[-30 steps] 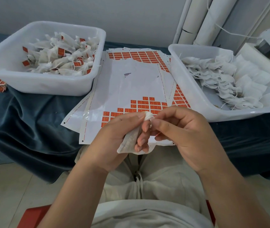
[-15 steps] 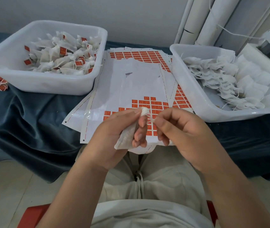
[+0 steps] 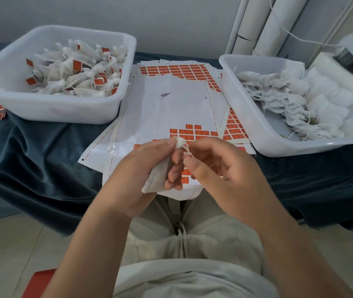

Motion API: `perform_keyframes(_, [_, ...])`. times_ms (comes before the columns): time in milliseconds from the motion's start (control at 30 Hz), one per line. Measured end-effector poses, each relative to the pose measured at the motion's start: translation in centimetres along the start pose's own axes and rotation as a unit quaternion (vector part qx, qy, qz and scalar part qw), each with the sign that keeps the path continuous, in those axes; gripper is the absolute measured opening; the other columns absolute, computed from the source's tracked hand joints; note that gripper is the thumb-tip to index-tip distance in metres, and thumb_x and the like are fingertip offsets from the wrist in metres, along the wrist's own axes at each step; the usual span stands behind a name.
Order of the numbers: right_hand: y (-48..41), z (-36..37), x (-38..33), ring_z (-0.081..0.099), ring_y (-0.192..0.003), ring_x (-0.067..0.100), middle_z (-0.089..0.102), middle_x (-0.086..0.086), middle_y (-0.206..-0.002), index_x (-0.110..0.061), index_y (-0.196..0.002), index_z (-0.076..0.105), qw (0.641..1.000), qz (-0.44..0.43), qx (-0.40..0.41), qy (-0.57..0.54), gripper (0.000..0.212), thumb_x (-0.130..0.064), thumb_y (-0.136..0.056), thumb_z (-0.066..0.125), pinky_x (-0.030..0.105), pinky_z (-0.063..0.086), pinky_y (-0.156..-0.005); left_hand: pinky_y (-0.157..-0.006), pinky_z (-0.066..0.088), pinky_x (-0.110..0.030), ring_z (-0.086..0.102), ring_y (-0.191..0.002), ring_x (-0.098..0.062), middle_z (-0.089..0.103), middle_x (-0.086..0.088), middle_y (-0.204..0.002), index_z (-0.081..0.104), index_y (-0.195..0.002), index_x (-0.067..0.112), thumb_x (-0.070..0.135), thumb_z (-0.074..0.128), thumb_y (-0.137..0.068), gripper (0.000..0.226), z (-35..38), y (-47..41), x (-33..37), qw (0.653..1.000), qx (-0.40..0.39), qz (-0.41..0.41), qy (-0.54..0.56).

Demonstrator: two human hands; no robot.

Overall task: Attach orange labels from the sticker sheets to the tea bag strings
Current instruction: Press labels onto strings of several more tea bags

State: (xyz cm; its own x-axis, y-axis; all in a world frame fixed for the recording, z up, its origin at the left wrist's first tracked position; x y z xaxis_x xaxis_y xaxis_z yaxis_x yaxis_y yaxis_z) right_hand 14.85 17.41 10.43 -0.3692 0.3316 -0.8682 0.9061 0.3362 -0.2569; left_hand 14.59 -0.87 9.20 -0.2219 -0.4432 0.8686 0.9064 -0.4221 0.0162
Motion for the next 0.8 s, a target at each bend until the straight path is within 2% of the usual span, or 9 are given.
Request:
perform_keyframes(100, [0.0, 0.2, -0.4, 0.069, -0.082, 0.016, 0.07, -0.012, -0.085, -0.022, -0.097, 0.071, 0.993, -0.075, 0.032, 0.089, 0.017, -0.033, -0.105, 0.06, 0.026, 0.053, -0.07, -0.061, 0.053, -0.028, 0.046, -0.049, -0.014, 0.05, -0.003, -0.058, 0.064, -0.07, 0.017, 0.035, 0.05, -0.098, 0.036, 0.1, -0.1, -0.2, 1.0, 0.002, -0.005, -0.008])
perform_keyframes(167, [0.1, -0.1, -0.4, 0.065, -0.075, 0.015, 0.066, -0.012, -0.078, -0.029, -0.09, 0.068, 0.991, -0.09, 0.029, 0.09, 0.019, -0.033, -0.105, 0.057, 0.022, 0.049, -0.065, -0.061, 0.053, -0.028, 0.047, -0.05, -0.014, 0.051, -0.002, -0.059, 0.066, -0.071, 0.017, 0.035, 0.057, -0.097, 0.033, 0.1, -0.1, -0.3, 1.0, 0.002, -0.008, -0.018])
perform_keyframes(233, [0.1, -0.2, -0.4, 0.057, -0.066, 0.012, 0.06, -0.011, -0.071, -0.04, -0.082, 0.061, 0.998, -0.066, -0.004, 0.018, 0.023, -0.032, -0.103, 0.056, 0.023, 0.047, -0.063, -0.062, 0.054, -0.028, 0.048, -0.05, -0.014, 0.052, -0.002, -0.06, 0.068, -0.074, 0.017, 0.036, 0.058, -0.097, 0.032, 0.2, -0.2, -0.5, 1.0, 0.006, -0.008, -0.022])
perform_keyframes(300, [0.0, -0.1, 0.0, 0.047, -0.059, 0.007, 0.054, -0.012, -0.065, -0.033, -0.075, 0.06, 0.995, -0.016, -0.027, -0.091, 0.026, -0.029, -0.101, 0.056, 0.022, 0.043, -0.061, -0.063, 0.054, -0.029, 0.05, -0.052, -0.014, 0.055, -0.003, -0.064, 0.072, -0.077, 0.015, 0.035, 0.054, -0.098, 0.033, 0.5, -0.1, -0.6, 1.0, 0.012, -0.002, -0.01])
perform_keyframes(500, [-0.7, 0.2, 1.4, 0.03, -0.059, 0.046, 0.058, 0.0, -0.063, -0.02, -0.072, 0.061, 0.961, 0.081, -0.038, -0.261, 0.023, -0.029, -0.094, 0.058, 0.048, 0.027, -0.056, -0.071, 0.055, -0.032, 0.054, -0.062, -0.017, 0.058, -0.009, -0.076, 0.062, -0.091, 0.003, 0.029, 0.049, -0.105, 0.033, 1.6, -0.1, -1.3, 0.999, 0.017, 0.029, -0.003])
perform_keyframes(567, [-0.7, 0.0, 1.6, 0.031, -0.055, 0.034, 0.049, -0.003, -0.058, -0.021, -0.072, 0.061, 0.961, 0.086, -0.032, -0.262, 0.024, -0.03, -0.093, 0.059, 0.036, 0.029, -0.053, -0.071, 0.054, -0.03, 0.054, -0.063, -0.016, 0.058, -0.008, -0.075, 0.061, -0.106, 0.0, 0.033, 0.055, -0.103, 0.033, 1.4, -0.2, -1.4, 0.999, 0.032, 0.033, -0.023])
perform_keyframes(633, [-0.7, -0.1, 1.6, 0.031, -0.051, 0.016, 0.043, -0.006, -0.056, -0.023, -0.072, 0.062, 0.963, 0.082, -0.034, -0.255, 0.025, -0.028, -0.096, 0.059, 0.025, 0.031, -0.052, -0.074, 0.054, -0.029, 0.058, -0.07, -0.016, 0.062, -0.01, -0.082, 0.065, -0.129, 0.013, 0.041, 0.07, -0.095, 0.044, 0.9, -0.3, -1.4, 0.995, 0.043, 0.038, -0.077])
perform_keyframes(700, [-0.7, 0.0, 1.6, 0.031, -0.05, 0.013, 0.041, -0.007, -0.055, -0.024, -0.073, 0.063, 0.965, 0.072, -0.044, -0.248, 0.026, -0.028, -0.098, 0.058, 0.023, 0.031, -0.051, -0.079, 0.054, -0.034, 0.06, -0.075, -0.014, 0.068, -0.007, -0.089, 0.075, -0.121, 0.025, 0.046, 0.077, -0.087, 0.04, 0.5, -0.4, -1.7, 0.986, 0.064, 0.056, -0.141])
perform_keyframes(800, [-0.7, 0.3, 1.6, 0.028, -0.052, 0.017, 0.039, -0.005, -0.055, -0.024, -0.072, 0.062, 0.965, 0.062, -0.045, -0.25, 0.025, -0.029, -0.095, 0.056, 0.027, 0.028, -0.051, -0.083, 0.05, -0.045, 0.057, -0.07, -0.014, 0.063, 0.0, -0.077, 0.079, -0.097, 0.023, 0.051, 0.073, -0.087, 0.031, 0.6, -0.6, -2.0, 0.978, 0.125, 0.074, -0.147])
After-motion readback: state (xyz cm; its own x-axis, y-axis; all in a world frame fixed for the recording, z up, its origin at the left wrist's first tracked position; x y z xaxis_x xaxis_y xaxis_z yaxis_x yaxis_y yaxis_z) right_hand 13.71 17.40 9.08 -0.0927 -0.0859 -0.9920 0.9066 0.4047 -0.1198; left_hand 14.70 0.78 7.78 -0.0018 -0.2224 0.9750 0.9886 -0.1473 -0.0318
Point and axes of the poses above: each hand's wrist, its own y-axis away from the middle knuckle, its own z-axis out of the palm, x = y × z, the point moved 1 cm from there along -y, towards the middle knuckle
